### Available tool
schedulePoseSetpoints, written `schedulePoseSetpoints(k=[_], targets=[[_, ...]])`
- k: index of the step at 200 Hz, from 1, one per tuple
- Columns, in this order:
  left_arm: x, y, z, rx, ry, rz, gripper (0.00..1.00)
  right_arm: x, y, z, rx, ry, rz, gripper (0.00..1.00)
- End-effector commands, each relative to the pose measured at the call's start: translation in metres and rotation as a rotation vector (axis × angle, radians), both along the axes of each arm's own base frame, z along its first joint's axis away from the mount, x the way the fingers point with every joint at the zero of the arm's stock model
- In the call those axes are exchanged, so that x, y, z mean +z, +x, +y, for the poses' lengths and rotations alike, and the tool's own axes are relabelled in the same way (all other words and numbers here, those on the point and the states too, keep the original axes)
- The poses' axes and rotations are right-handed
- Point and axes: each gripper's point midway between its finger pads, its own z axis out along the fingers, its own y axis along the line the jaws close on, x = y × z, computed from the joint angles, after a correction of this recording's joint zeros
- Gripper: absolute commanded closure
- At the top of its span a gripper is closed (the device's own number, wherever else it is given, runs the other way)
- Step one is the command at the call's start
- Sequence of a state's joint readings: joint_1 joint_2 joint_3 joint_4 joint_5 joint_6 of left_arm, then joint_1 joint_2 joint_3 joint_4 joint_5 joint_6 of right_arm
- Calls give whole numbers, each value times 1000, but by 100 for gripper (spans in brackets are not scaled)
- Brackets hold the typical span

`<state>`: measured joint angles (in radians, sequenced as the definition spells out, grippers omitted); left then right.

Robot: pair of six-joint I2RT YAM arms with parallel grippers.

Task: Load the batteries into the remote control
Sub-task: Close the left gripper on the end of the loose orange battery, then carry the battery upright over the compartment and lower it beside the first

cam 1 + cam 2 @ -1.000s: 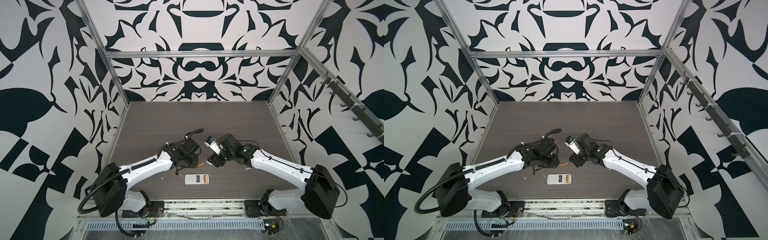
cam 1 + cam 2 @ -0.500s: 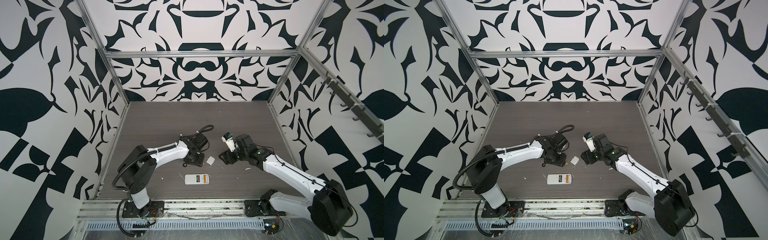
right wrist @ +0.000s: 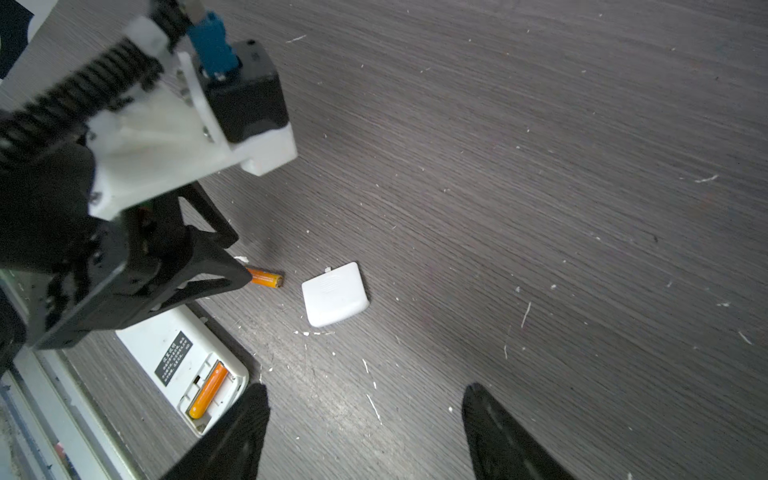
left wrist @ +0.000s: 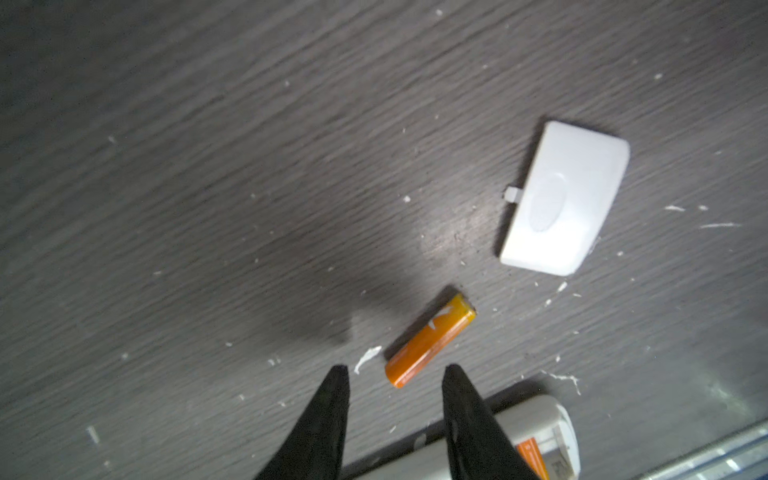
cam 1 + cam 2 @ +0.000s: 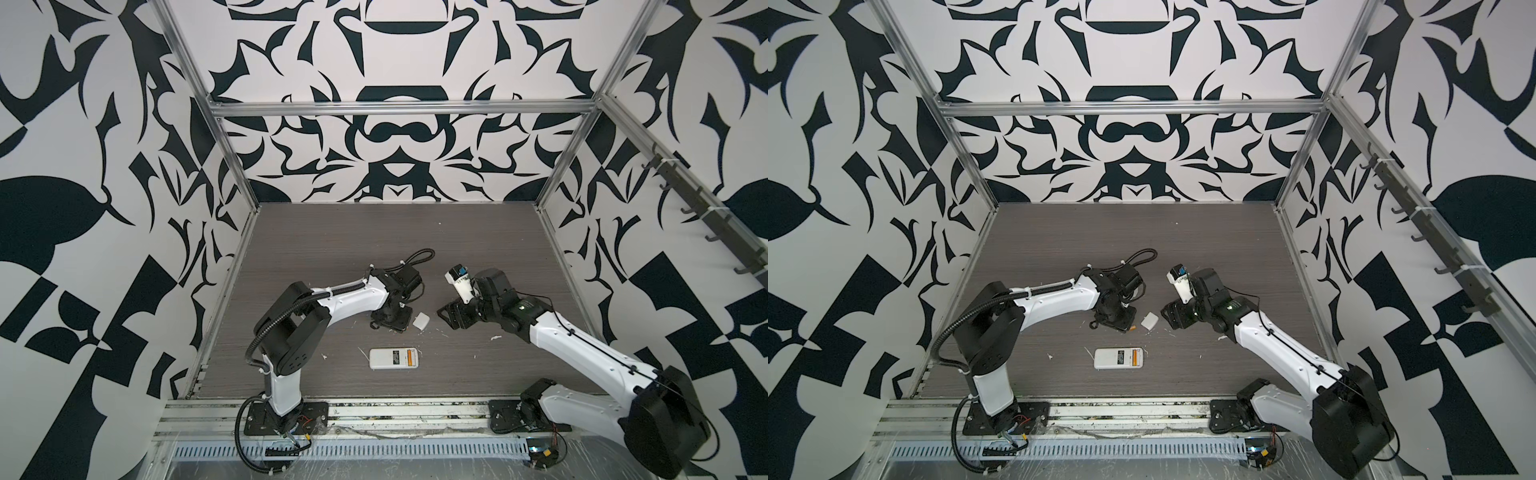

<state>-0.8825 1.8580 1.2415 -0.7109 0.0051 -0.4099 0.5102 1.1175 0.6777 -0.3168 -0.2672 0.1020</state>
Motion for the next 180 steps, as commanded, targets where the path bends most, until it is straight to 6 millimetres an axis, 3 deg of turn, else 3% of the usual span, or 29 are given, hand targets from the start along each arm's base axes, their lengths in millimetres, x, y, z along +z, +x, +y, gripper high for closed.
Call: schedulePoseSetpoints(k=[1, 103, 151, 180], targets=[[-2, -6, 1, -44, 36, 26, 58, 19, 4, 3, -2, 47, -33, 23], [-19, -15, -6, -72, 81, 39, 63, 46, 8, -8, -43, 223, -30, 24], [-20, -19, -4, -34, 77, 45, 76, 55, 10, -8, -44, 265, -46, 25], [-20, -26, -6, 12, 46, 68, 90, 63, 8, -6, -29, 295, -62, 24]])
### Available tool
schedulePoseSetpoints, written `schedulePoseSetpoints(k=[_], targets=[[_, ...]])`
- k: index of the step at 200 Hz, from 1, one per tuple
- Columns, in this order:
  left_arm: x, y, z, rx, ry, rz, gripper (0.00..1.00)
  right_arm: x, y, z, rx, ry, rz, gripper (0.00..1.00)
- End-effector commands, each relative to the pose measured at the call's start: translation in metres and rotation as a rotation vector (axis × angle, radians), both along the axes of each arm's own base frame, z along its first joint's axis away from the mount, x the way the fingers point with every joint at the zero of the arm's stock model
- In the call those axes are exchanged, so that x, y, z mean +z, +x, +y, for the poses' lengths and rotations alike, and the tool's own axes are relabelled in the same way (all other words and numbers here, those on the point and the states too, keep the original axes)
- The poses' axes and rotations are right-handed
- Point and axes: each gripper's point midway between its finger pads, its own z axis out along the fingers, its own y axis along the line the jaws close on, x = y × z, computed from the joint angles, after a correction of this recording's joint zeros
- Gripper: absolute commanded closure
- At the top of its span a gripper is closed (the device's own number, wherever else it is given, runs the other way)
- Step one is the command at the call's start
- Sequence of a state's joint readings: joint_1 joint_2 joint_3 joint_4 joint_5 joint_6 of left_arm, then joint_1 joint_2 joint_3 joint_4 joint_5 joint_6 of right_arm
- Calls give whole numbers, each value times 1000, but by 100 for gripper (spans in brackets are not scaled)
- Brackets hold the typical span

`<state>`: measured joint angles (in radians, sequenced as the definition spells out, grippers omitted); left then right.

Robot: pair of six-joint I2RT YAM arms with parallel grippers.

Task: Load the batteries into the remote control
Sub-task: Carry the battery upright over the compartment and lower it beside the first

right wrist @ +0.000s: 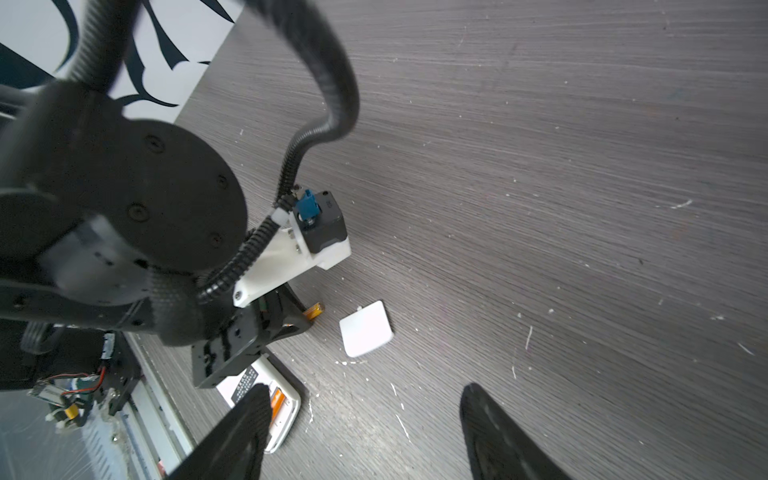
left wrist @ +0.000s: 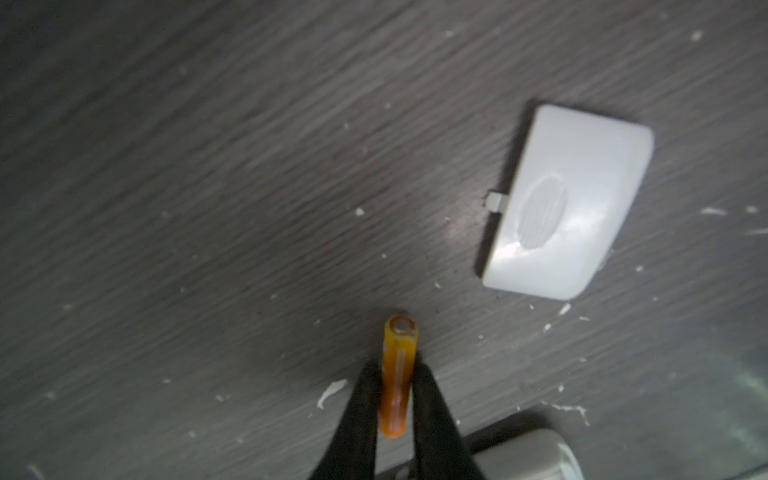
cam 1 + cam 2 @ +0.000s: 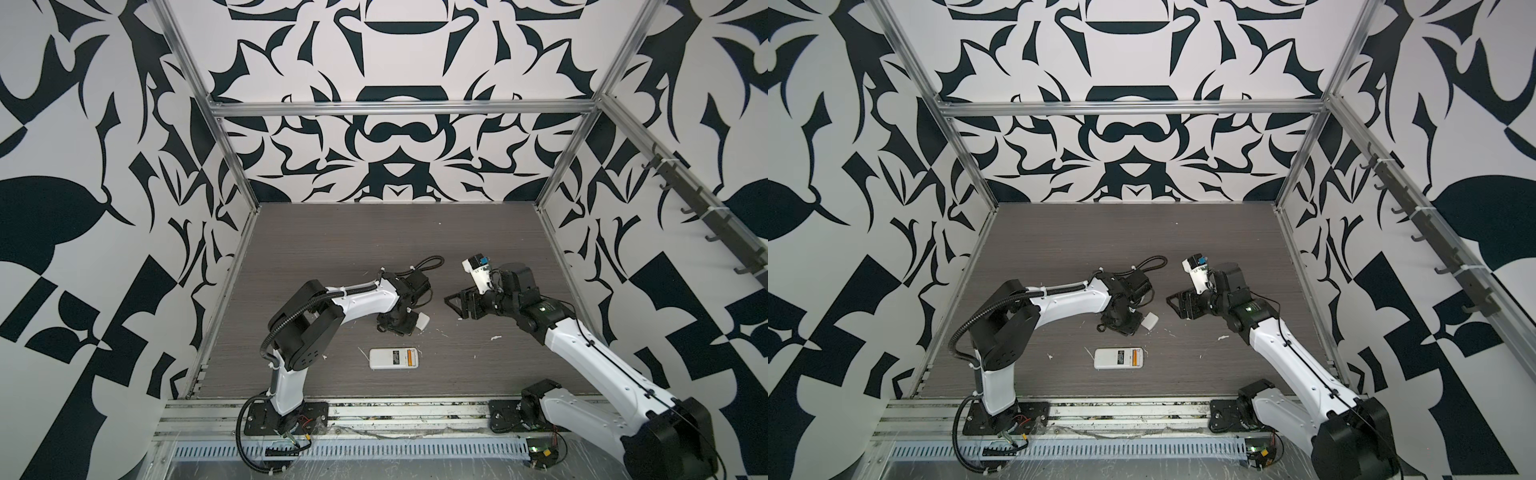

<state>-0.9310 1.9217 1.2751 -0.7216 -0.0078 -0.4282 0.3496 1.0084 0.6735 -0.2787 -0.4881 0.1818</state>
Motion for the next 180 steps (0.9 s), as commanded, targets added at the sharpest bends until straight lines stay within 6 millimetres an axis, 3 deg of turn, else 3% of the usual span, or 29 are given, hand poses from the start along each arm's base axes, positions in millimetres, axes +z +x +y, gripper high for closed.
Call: schedulePoseSetpoints(k=[1, 26, 60, 93, 150, 180], targets=[[-6, -15, 6, 43, 7, 50, 90, 18, 0, 5, 22, 58, -53, 24], [0, -17, 6, 112, -6, 54, 97, 19, -2, 3, 9, 69, -69, 24], [32, -18, 7, 253, -55, 23, 100, 11, -7, 2, -7, 92, -68, 25], [54, -38, 8, 307, -23, -12, 100, 0, -11, -2, -10, 78, -66, 25], [51, -74, -5, 383, -46, 52, 100, -5, -15, 0, 7, 93, -65, 25], [46, -82, -15, 383, -69, 73, 100, -7, -15, 1, 12, 99, -68, 25]])
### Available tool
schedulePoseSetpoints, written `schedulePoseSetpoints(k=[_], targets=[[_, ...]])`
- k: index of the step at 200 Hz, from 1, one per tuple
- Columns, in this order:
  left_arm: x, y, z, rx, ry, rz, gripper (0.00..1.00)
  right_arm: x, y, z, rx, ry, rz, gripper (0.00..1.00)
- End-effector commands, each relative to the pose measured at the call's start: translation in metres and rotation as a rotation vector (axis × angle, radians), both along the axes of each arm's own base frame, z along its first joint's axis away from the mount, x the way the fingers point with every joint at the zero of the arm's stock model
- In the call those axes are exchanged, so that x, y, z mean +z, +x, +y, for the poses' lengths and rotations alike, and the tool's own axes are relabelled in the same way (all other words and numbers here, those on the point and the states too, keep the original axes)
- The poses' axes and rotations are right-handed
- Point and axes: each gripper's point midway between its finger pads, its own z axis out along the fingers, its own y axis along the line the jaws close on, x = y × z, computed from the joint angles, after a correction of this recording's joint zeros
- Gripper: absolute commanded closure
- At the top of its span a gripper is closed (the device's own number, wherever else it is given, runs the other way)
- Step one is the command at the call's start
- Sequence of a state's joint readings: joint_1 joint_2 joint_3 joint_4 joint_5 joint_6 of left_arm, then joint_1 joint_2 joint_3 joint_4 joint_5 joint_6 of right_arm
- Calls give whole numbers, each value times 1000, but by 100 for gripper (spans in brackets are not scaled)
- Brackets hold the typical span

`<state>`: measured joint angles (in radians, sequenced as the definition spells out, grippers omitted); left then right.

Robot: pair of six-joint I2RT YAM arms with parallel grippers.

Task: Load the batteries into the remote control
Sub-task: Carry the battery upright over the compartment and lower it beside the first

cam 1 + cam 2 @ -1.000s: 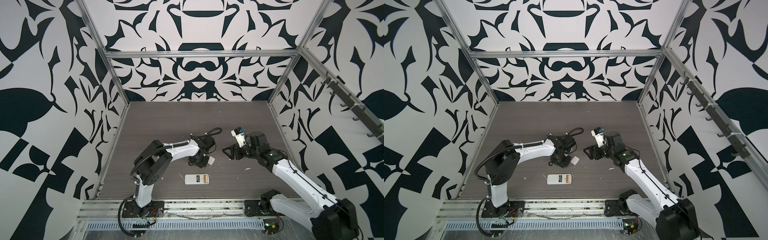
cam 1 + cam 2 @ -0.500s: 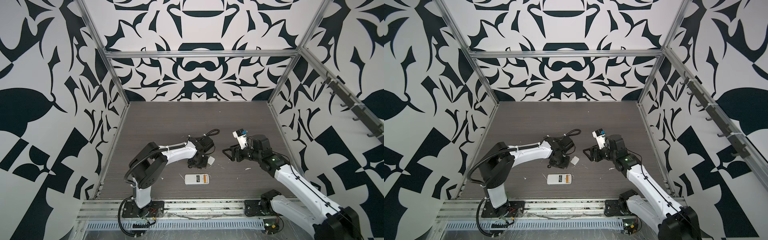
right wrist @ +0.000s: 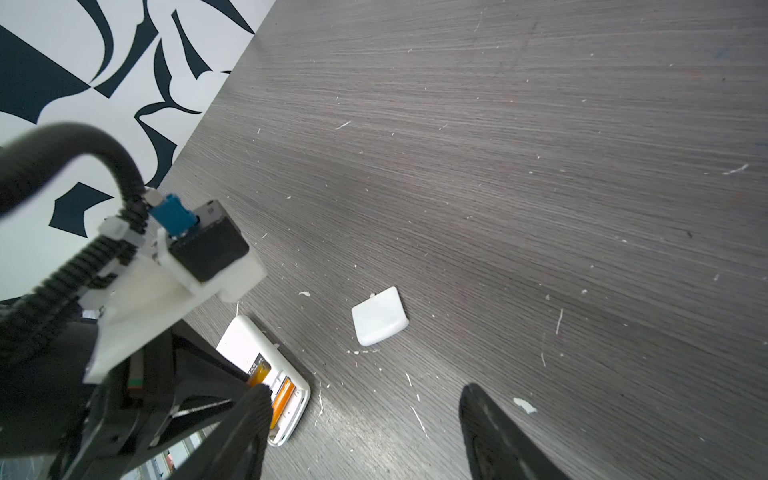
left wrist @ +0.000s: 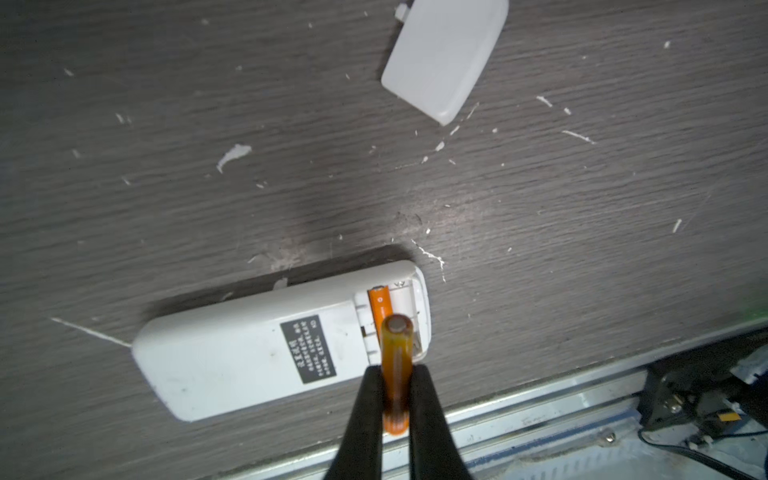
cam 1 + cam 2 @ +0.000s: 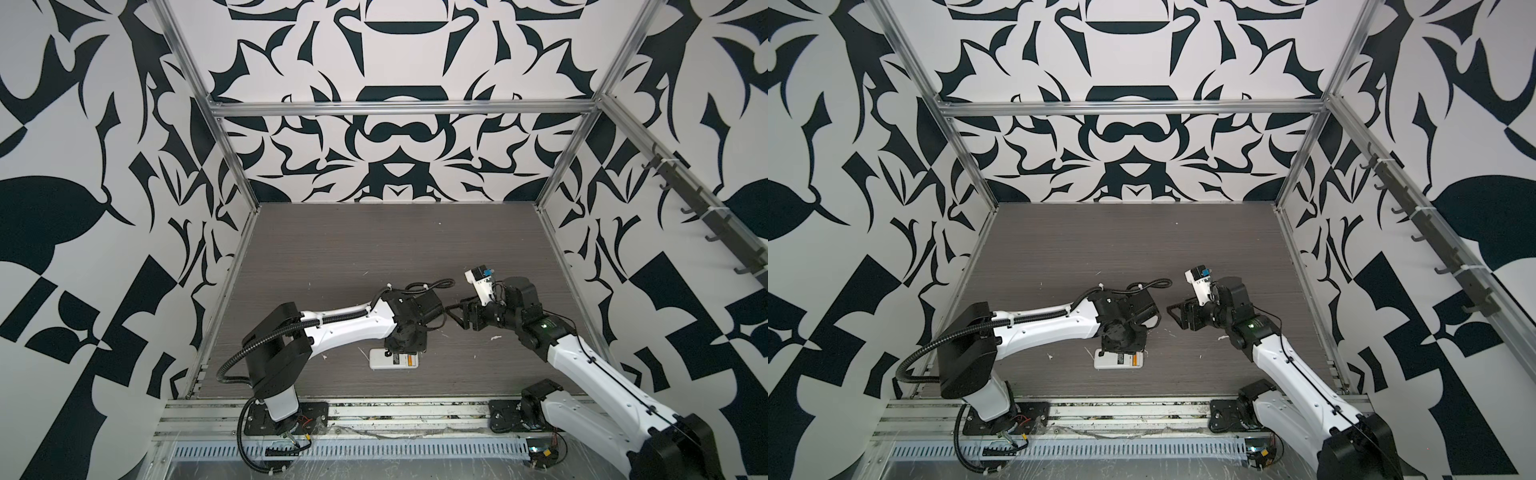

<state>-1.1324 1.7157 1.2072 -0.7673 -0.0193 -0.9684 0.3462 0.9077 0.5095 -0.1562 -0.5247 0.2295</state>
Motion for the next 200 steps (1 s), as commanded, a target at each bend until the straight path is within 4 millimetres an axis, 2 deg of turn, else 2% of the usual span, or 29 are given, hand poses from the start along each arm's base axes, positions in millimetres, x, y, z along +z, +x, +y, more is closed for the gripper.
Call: schedulePoseSetpoints(k=[1, 66, 200], targets=[[-4, -11, 4, 48, 12, 39, 100, 12, 3, 3, 12, 34, -54, 25], [-18, -24, -8, 50, -7, 81, 100, 14, 2, 4, 27, 39, -65, 25], [-39, -36, 0, 66, 18, 119, 100, 15, 0, 4, 33, 42, -72, 25]])
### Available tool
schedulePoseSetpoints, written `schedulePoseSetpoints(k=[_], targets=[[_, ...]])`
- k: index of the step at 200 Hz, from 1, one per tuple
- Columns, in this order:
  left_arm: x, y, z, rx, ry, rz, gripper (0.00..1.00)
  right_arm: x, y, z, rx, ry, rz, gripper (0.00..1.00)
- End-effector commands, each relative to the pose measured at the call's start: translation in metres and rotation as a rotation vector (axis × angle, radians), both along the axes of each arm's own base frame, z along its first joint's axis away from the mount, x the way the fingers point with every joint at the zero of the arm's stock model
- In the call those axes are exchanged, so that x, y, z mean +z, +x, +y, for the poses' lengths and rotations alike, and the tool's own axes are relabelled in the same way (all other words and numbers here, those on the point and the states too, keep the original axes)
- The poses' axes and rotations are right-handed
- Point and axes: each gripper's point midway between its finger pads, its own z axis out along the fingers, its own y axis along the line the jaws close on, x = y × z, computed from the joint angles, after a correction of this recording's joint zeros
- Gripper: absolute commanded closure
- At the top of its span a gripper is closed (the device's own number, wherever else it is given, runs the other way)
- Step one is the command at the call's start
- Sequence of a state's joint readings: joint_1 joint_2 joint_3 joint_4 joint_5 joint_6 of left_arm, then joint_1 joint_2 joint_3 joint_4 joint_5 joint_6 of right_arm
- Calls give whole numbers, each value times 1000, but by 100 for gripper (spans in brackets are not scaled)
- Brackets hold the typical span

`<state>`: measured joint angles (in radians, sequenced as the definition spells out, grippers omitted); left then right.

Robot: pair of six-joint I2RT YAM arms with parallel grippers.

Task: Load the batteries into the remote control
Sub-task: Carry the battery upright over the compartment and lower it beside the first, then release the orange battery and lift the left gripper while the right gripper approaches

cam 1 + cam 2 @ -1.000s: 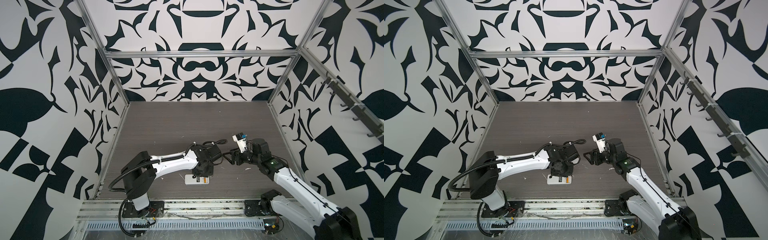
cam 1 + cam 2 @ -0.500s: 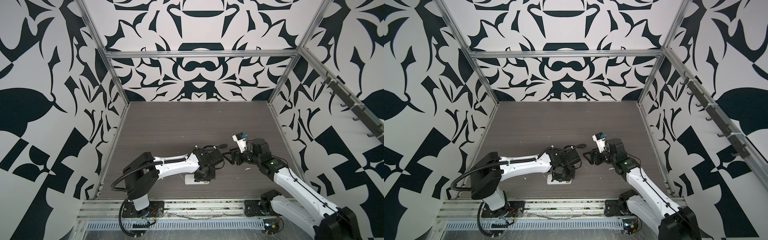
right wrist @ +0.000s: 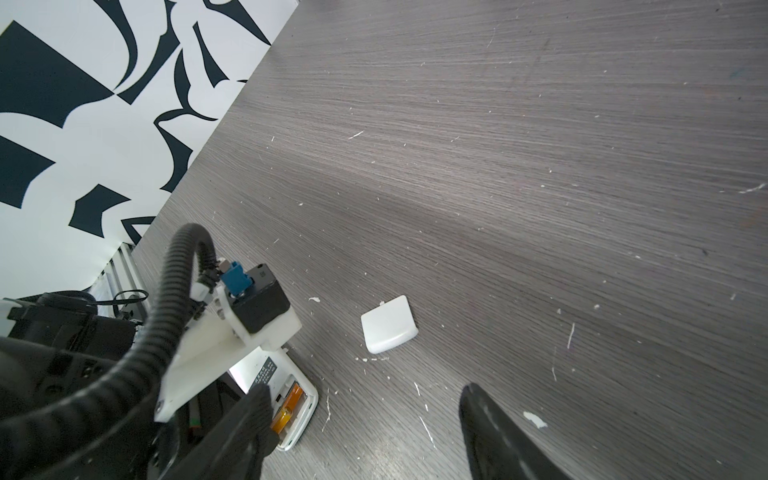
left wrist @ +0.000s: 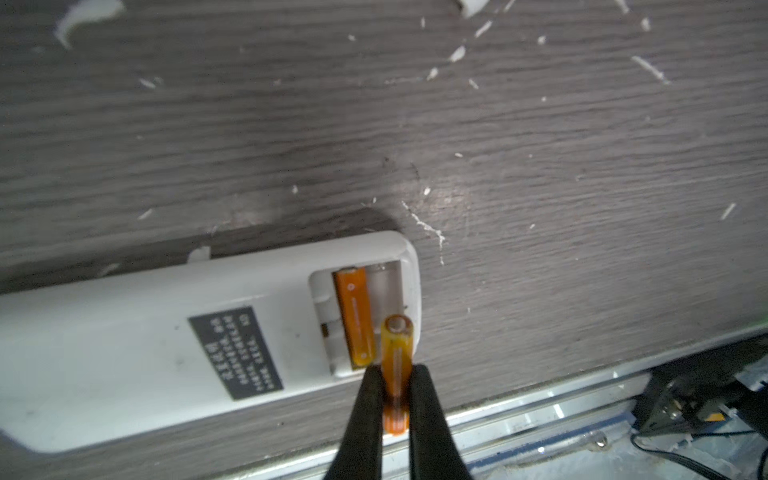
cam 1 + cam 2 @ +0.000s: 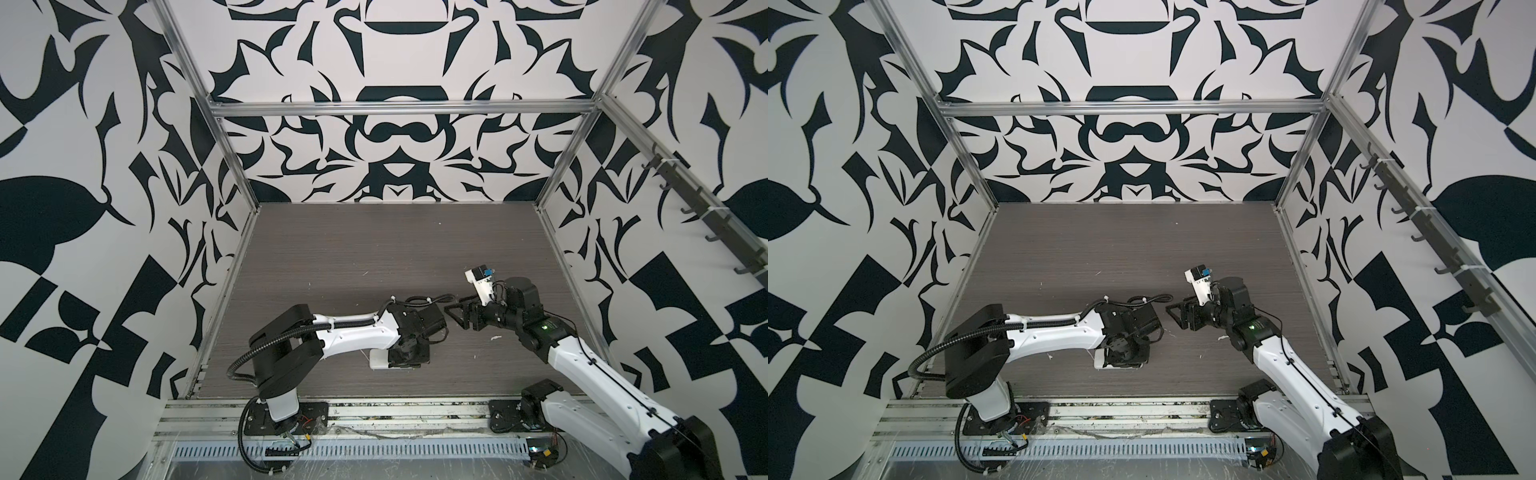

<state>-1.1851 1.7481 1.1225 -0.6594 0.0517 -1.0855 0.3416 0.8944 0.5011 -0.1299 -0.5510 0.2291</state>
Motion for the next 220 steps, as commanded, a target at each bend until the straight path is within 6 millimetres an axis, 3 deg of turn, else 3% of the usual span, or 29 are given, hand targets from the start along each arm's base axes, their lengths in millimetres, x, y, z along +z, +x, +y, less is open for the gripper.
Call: schedulePoseSetpoints(k=[1, 123, 220], targets=[[-10, -6, 9, 18, 37, 26, 99, 9, 1, 2, 16, 17, -47, 25], [-15, -6, 2, -4, 38, 39, 98, 9, 0, 3, 19, 25, -45, 25], [-13, 0, 3, -13, 49, 33, 90, 10, -1, 3, 22, 29, -53, 25]])
